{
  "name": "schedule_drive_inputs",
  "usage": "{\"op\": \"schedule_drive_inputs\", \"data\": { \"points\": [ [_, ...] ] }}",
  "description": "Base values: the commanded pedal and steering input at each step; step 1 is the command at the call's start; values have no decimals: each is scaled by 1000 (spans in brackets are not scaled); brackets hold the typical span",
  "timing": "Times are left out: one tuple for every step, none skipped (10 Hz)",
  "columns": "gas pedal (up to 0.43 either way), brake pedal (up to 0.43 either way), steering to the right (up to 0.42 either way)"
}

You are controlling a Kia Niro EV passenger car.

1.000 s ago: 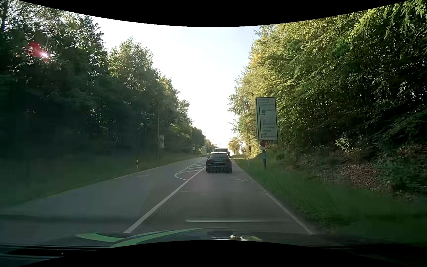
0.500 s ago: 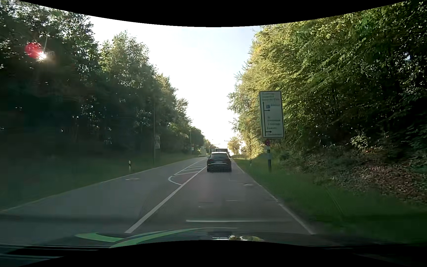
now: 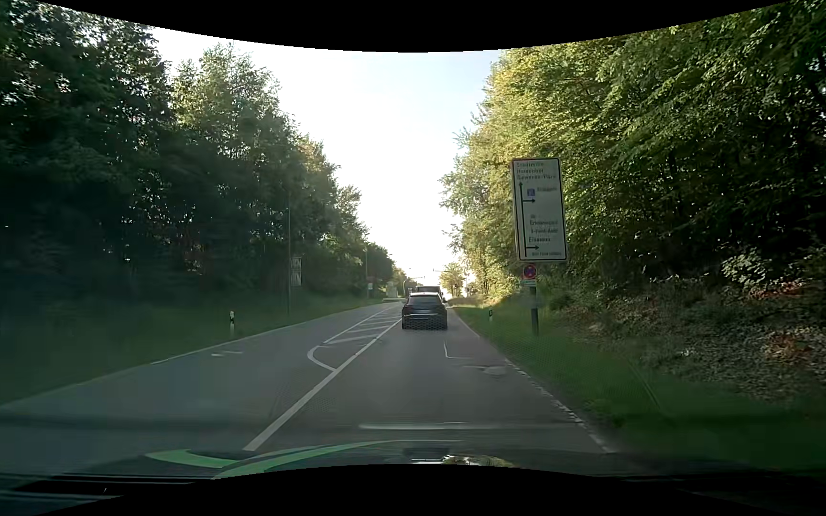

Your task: Follow the waypoints while adhering to traffic rules and regulations

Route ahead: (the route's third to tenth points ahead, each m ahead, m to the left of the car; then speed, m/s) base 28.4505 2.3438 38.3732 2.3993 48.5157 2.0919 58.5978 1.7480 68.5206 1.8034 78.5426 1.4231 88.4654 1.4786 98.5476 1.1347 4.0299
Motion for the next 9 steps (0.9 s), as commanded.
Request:
{"op": "schedule_drive_inputs", "data": {
  "points": [
    [0,0,5],
    [0,0,5],
    [0,0,6],
    [0,0,9],
    [0,0,10],
    [0,0,10],
    [0,0,10],
    [0,0,10],
    [0,0,9]
  ]
}}
